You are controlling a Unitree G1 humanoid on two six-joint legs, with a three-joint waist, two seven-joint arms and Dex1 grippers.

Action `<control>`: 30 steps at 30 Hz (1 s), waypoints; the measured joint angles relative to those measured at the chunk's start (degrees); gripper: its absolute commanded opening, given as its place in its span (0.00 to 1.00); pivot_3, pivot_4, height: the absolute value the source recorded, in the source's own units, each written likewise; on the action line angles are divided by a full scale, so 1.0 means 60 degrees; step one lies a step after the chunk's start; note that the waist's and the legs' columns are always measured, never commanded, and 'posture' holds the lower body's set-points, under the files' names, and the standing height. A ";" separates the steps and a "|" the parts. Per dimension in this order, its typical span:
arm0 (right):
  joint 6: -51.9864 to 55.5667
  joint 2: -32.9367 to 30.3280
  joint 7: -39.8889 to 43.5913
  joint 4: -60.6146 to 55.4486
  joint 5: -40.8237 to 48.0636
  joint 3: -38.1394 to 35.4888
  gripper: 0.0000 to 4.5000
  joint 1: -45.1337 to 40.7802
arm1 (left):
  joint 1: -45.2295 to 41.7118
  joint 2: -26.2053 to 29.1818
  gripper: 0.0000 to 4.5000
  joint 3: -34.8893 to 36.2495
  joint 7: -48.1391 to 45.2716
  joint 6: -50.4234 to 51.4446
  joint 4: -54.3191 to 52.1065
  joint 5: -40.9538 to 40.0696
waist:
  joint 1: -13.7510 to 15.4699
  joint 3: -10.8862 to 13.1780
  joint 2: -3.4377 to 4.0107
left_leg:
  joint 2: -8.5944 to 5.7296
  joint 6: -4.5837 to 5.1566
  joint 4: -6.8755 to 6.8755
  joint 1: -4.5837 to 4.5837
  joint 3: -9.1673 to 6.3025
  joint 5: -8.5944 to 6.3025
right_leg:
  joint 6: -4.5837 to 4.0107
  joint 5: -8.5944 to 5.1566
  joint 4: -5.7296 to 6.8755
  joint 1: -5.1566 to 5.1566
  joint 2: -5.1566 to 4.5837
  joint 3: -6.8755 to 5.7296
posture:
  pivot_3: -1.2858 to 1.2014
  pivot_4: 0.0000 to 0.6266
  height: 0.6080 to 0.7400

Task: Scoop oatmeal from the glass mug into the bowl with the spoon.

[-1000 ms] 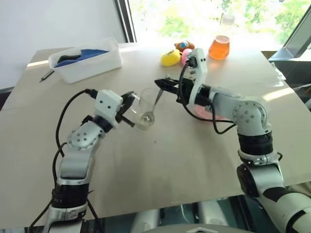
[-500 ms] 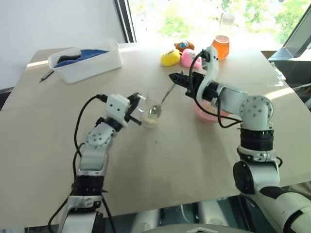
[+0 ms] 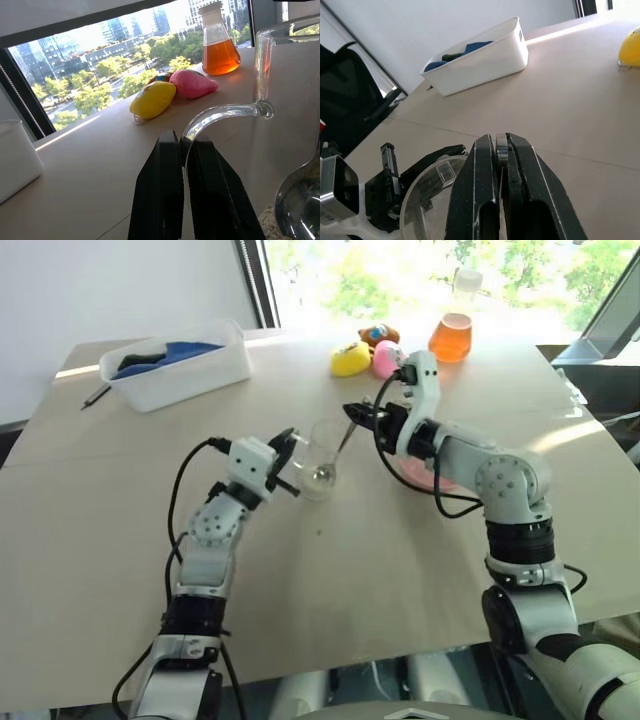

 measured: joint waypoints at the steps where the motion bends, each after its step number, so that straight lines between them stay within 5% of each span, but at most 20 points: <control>1: 0.0160 0.0058 -0.0140 0.0030 0.0113 -0.0179 0.00 -0.0040 | -0.0047 0.0000 0.01 -0.0008 -0.0008 -0.0142 0.0124 0.0014 | 0.0001 0.0000 0.0000 | -0.0002 0.0000 0.0000 0.0000 0.0000 0.0000 | 0.0000 0.0000 0.0000 0.0000 -0.0001 0.0000 | 0.52 0.24 1.00; 13: 0.0741 0.0125 -0.1135 0.0374 0.0821 -0.1517 0.00 -0.0585 | -0.0553 -0.0164 0.01 -0.0105 0.0014 -0.1065 0.1306 0.0164 | -0.0006 -0.0001 0.0000 | -0.0014 0.0001 0.0003 0.0001 -0.0001 0.0001 | 0.0000 0.0000 0.0006 0.0000 -0.0003 0.0001 | 0.52 0.24 1.00; 30: -0.0167 -0.0797 -0.0267 0.0137 -0.0071 -0.0435 0.00 -0.0608 | -0.0971 -0.0452 0.01 -0.0186 -0.0038 -0.1193 0.1810 0.0168 | -0.0010 -0.0001 0.0000 | -0.0019 0.0002 0.0007 0.0000 -0.0002 0.0001 | 0.0001 0.0000 0.0007 0.0000 -0.0006 0.0001 | 0.52 0.24 1.00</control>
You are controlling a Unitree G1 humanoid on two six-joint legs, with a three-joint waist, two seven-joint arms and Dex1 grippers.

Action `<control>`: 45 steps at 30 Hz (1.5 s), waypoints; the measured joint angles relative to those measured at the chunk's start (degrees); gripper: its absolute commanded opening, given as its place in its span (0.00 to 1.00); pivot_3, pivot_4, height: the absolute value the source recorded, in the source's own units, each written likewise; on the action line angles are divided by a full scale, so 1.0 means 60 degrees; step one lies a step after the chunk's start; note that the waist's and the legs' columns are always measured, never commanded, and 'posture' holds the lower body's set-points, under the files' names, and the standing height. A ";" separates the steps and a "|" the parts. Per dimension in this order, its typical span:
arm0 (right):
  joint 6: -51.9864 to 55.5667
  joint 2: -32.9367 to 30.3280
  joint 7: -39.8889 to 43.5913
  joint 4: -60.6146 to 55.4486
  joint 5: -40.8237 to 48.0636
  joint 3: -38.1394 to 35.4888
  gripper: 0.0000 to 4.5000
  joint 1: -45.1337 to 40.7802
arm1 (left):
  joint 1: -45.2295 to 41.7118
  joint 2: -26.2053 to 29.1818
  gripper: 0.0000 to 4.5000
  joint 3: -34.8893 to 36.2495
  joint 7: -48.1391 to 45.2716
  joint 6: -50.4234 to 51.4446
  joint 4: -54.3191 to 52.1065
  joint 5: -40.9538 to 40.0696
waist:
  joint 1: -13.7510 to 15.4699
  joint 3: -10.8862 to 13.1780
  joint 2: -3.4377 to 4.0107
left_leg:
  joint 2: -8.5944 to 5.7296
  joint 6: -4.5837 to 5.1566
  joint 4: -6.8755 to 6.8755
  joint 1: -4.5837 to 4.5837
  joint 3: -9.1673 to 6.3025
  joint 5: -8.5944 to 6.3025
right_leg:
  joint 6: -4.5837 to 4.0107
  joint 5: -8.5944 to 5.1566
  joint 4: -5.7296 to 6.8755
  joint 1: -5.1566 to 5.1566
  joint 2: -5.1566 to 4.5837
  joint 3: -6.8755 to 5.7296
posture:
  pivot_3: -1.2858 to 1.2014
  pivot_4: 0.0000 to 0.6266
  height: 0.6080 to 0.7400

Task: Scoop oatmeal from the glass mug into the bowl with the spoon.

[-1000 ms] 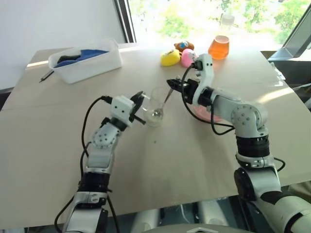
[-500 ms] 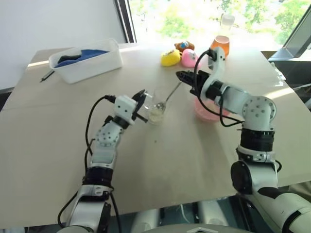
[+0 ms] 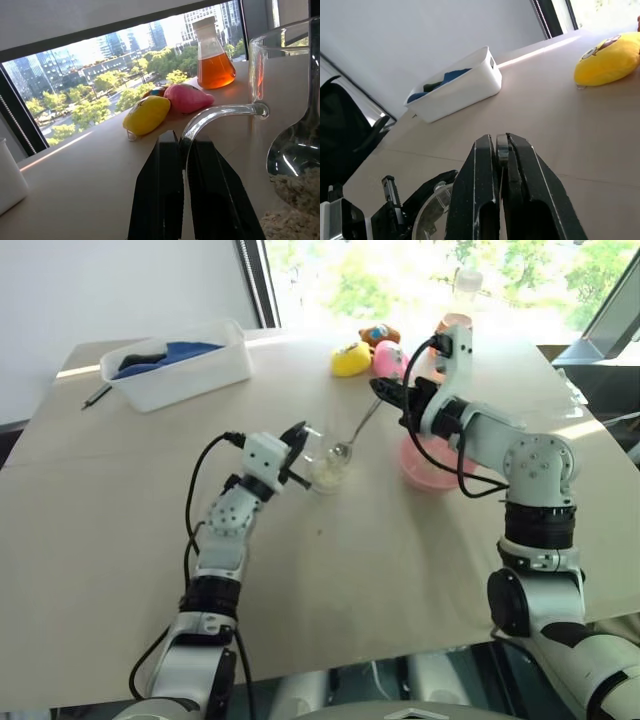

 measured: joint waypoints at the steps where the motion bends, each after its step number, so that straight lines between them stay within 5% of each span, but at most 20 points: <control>1: -0.0021 0.0014 0.0024 -0.0010 -0.0035 0.0005 0.00 0.0001 | -0.0008 -0.0008 0.01 0.0000 0.0000 0.0000 0.0003 0.0000 | -0.0001 0.0000 -0.0001 | -0.0001 0.0000 0.0000 0.0000 -0.0001 0.0000 | 0.0000 0.0000 0.0000 0.0000 0.0000 0.0000 | 0.52 0.24 1.00; 11: 0.0278 0.0484 -0.0480 0.0480 0.0584 -0.0993 0.00 -0.0031 | -0.0021 -0.0061 0.01 0.0000 -0.0006 0.0000 0.0026 0.0004 | 0.0001 0.0000 -0.0001 | 0.0002 0.0000 0.0000 0.0000 -0.0003 0.0000 | 0.0000 0.0000 0.0000 0.0000 -0.0003 0.0000 | 0.52 0.24 1.00; 17: 0.1030 0.1031 -0.2616 0.1082 0.2425 -0.3137 0.00 -0.0387 | -0.0063 -0.0260 0.01 0.0012 -0.0024 0.0017 0.0120 -0.0186 | 0.0006 0.0000 -0.0001 | 0.0002 -0.0001 0.0001 -0.0003 -0.0005 0.0000 | 0.0000 0.0000 0.0001 0.0000 -0.0007 -0.0001 | 0.52 0.24 1.00; 25: 0.1273 0.0828 -0.4142 0.1110 0.3941 -0.4018 0.00 -0.0391 | -0.0357 -0.0383 0.01 0.0014 -0.0203 -0.0008 0.0635 -0.0390 | -0.0003 0.0000 -0.0001 | -0.0001 0.0002 0.0004 -0.0002 -0.0002 0.0001 | 0.0000 0.0000 0.0010 0.0000 -0.0006 0.0001 | 0.52 0.24 1.00; 45: 0.0131 -0.0055 -0.5828 0.1279 0.6197 -0.4226 0.00 -0.0065 | -0.2119 -0.1129 0.01 0.0074 -0.0788 -0.1515 0.3576 -0.0753 | -0.0029 -0.0001 -0.0001 | -0.0006 0.0006 0.0018 -0.0003 0.0005 0.0003 | 0.0001 -0.0001 0.0074 0.0000 -0.0011 0.0006 | 0.52 0.24 1.00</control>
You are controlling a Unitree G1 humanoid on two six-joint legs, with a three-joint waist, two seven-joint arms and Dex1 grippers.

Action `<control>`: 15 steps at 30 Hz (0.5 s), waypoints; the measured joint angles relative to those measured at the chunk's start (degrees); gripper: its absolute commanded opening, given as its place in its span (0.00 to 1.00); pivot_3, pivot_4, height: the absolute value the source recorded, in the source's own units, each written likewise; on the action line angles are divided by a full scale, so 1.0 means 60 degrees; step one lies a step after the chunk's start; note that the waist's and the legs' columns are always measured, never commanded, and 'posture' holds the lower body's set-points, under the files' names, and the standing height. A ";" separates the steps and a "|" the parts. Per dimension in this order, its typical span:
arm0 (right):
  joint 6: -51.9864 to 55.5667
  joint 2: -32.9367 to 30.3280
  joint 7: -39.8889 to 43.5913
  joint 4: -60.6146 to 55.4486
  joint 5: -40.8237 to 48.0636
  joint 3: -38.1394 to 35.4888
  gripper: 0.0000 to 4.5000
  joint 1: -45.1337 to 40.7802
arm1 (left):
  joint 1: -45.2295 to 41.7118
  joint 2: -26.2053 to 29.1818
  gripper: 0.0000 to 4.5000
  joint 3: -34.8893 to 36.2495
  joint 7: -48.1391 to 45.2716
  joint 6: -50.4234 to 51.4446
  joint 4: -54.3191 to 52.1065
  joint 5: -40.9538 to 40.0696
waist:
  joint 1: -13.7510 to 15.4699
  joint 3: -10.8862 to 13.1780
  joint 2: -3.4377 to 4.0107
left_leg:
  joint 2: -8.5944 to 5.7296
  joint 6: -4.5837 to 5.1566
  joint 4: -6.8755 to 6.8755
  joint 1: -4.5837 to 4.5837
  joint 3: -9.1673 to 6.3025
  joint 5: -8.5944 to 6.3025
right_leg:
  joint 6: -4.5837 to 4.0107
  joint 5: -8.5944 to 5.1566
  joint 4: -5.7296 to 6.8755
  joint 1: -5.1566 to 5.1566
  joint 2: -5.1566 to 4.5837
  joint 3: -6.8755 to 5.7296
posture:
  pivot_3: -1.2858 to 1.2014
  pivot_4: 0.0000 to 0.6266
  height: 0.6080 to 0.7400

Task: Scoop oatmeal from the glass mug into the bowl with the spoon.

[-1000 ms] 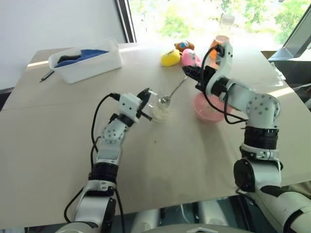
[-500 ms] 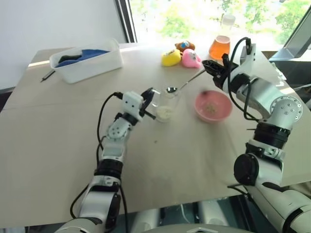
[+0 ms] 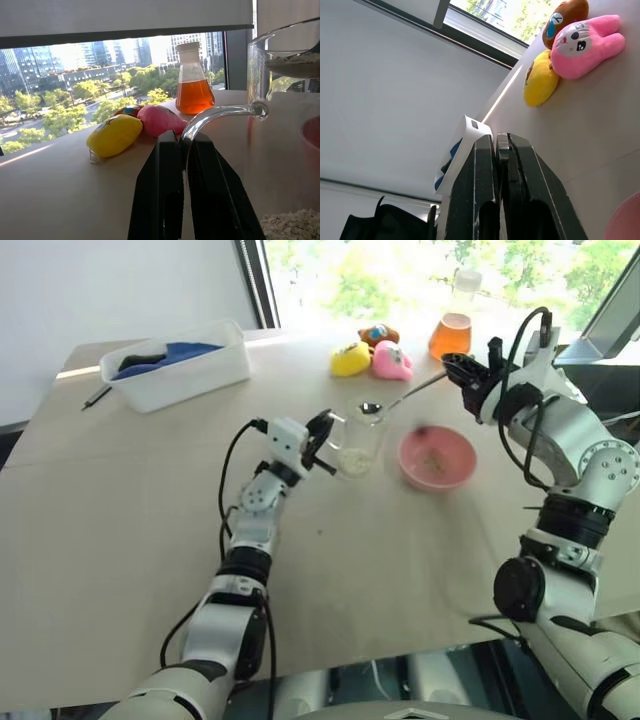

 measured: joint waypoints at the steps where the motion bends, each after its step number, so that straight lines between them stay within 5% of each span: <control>1: -0.0095 -0.0043 -0.0044 0.0000 0.0072 0.0003 0.00 0.0028 | -0.0064 -0.0007 0.01 0.0005 -0.0008 -0.0031 0.0121 -0.0001 | 0.0002 0.0000 0.0000 | 0.0000 0.0000 0.0000 0.0001 0.0001 0.0000 | 0.0000 0.0000 0.0001 0.0000 0.0000 0.0001 | 0.52 0.24 1.00; 15: -0.1155 -0.0660 -0.1024 -0.0124 0.1157 0.0123 0.00 0.0584 | -0.0199 -0.0080 0.01 0.0329 0.0033 -0.0515 0.0528 -0.0114 | -0.0033 0.0000 0.0000 | 0.0004 0.0002 0.0002 0.0003 0.0007 0.0001 | 0.0001 0.0000 0.0001 0.0000 0.0000 0.0009 | 0.52 0.24 1.00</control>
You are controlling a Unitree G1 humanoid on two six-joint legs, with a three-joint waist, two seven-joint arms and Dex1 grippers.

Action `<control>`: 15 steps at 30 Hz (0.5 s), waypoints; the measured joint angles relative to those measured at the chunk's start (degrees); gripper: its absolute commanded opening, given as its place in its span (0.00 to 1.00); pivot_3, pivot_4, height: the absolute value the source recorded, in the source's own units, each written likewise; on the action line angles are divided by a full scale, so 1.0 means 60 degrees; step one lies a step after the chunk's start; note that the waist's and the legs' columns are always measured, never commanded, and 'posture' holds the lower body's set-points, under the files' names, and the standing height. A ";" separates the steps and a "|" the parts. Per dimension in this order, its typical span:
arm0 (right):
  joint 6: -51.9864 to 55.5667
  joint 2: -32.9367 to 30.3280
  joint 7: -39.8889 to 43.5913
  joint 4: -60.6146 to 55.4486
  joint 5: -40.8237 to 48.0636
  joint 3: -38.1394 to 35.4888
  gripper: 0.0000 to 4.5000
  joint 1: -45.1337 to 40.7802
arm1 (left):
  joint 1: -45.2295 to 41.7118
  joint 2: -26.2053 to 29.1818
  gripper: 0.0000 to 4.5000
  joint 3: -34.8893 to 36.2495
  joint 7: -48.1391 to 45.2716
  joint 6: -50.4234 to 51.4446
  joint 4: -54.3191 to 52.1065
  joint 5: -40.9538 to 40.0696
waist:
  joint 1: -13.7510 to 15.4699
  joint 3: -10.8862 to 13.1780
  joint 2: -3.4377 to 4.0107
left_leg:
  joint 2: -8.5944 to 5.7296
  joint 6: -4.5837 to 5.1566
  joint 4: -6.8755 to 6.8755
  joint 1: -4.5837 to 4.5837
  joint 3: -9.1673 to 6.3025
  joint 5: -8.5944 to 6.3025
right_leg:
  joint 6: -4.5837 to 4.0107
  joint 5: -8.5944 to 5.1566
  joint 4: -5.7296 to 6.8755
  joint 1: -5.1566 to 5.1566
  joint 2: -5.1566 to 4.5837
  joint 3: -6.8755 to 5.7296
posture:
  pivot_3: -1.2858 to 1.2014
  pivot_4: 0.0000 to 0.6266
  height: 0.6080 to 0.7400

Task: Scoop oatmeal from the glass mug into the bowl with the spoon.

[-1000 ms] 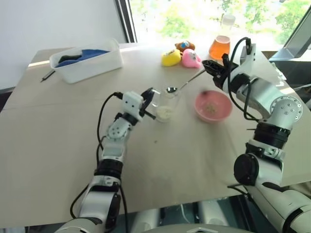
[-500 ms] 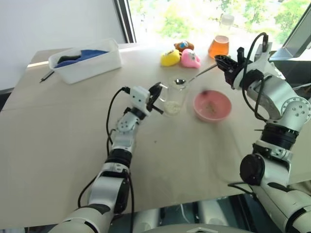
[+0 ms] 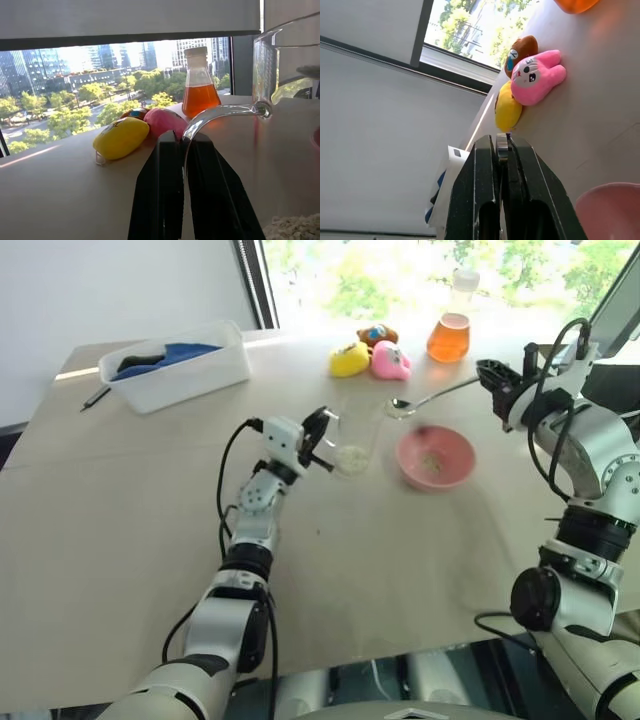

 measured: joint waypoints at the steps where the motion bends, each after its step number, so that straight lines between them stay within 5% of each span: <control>1: -0.0017 -0.0011 0.0000 0.0000 0.0059 0.0019 0.00 0.0000 | 0.0000 -0.0011 0.01 0.0000 0.0000 -0.0010 0.0000 0.0000 | -0.0004 0.0000 0.0000 | 0.0000 0.0000 0.0001 0.0000 0.0000 0.0000 | 0.0000 0.0000 0.0001 0.0000 0.0000 0.0000 | 0.52 0.24 1.00; 15: -0.0466 -0.1394 -0.0129 -0.0192 0.0986 0.0046 0.00 0.0831 | 0.0026 0.0298 0.01 0.0067 -0.0044 -0.0056 0.0057 0.0009 | 0.0026 0.0000 0.0000 | 0.0000 0.0003 0.0001 -0.0003 0.0004 0.0000 | 0.0000 0.0000 -0.0013 0.0000 0.0000 0.0001 | 0.52 0.24 1.00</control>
